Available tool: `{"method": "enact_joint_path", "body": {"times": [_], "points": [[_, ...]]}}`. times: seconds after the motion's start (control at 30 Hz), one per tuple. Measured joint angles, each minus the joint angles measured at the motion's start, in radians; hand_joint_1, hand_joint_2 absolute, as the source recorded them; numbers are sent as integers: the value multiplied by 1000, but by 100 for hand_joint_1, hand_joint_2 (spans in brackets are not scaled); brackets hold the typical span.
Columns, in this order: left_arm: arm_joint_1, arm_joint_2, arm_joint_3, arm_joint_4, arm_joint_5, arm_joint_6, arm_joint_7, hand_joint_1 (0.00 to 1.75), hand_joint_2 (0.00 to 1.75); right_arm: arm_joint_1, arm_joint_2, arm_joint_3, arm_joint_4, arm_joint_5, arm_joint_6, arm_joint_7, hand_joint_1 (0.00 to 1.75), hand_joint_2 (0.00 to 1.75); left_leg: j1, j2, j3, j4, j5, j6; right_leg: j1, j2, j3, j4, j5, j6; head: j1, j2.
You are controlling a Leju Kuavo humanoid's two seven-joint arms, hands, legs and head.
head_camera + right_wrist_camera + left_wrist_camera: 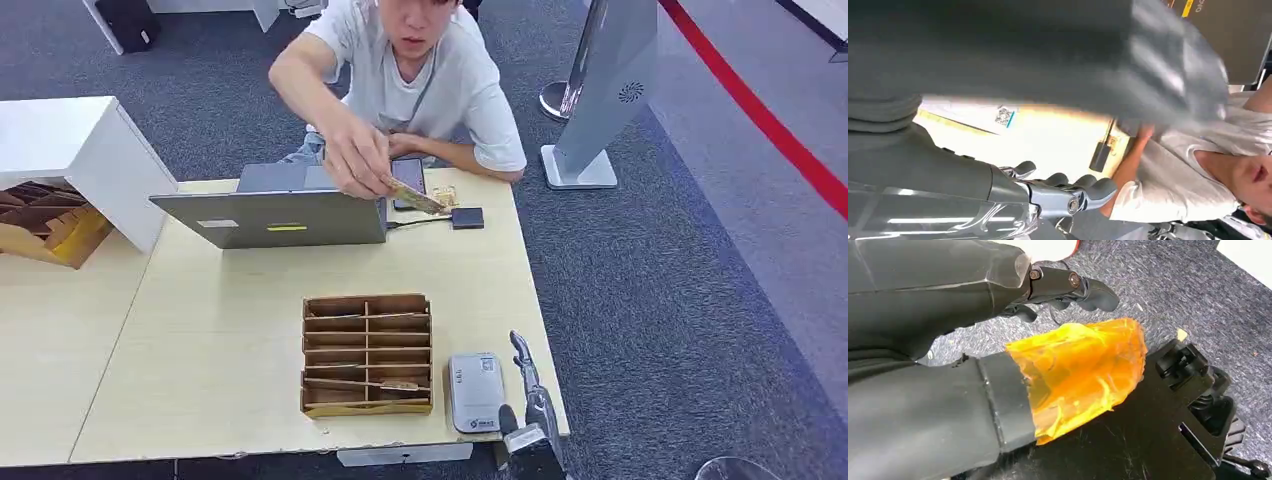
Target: Pass the card to the sensor for recognition and then transmit it.
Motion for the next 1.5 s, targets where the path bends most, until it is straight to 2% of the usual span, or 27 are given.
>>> {"method": "enact_joint_path", "body": {"times": [0.13, 0.27, 0.4, 0.53, 0.8, 0.93, 1.5], "points": [[-1, 0, 0, 0, -9, -2, 1, 0, 0, -8, 0, 0, -13, 87, -23, 10, 0, 175, 0, 0, 0, 0, 0, 0, 0, 0, 0, 0, 0, 0, 0, 0], [-4, 0, 0, 0, -16, -9, 6, 0, 0, -15, 0, -8, -72, 227, -43, 70, 0, 175, 0, 0, 0, 0, 0, 0, 0, 0, 0, 0, 0, 0, 0, 0], [-6, -1, 0, 0, -20, -13, 7, 0, 0, -23, 3, -28, -142, 408, -35, 155, 0, 175, 0, 0, 0, 0, 0, 0, 0, 0, 0, 0, 0, 0, 0, 0], [-6, -1, 2, 0, -29, -14, 6, 0, 0, -33, 6, -47, -206, 644, -19, 262, 0, 175, 0, 0, 0, 0, 0, 0, 0, 0, 0, 0, 0, 0, 0, 0], [-6, -1, 22, 0, -35, -21, 6, 0, 0, -104, 7, -84, -238, 1034, -17, 459, 0, 175, 0, 0, 0, 0, 0, 0, 0, 0, 0, 0, 0, 0, 0, 0], [-4, 0, 27, 0, -35, -21, 2, 0, 0, -117, 0, -101, -237, 1071, -18, 482, 0, 175, 0, 0, 0, 0, 0, 0, 0, 0, 0, 0, 0, 0, 0, 0], [-4, 0, 31, 0, -35, -21, 0, 0, 0, -126, -6, -107, -237, 1071, -18, 484, 0, 175, 0, 0, 0, 0, 0, 0, 0, 0, 0, 0, 0, 0, 0, 0]]}}
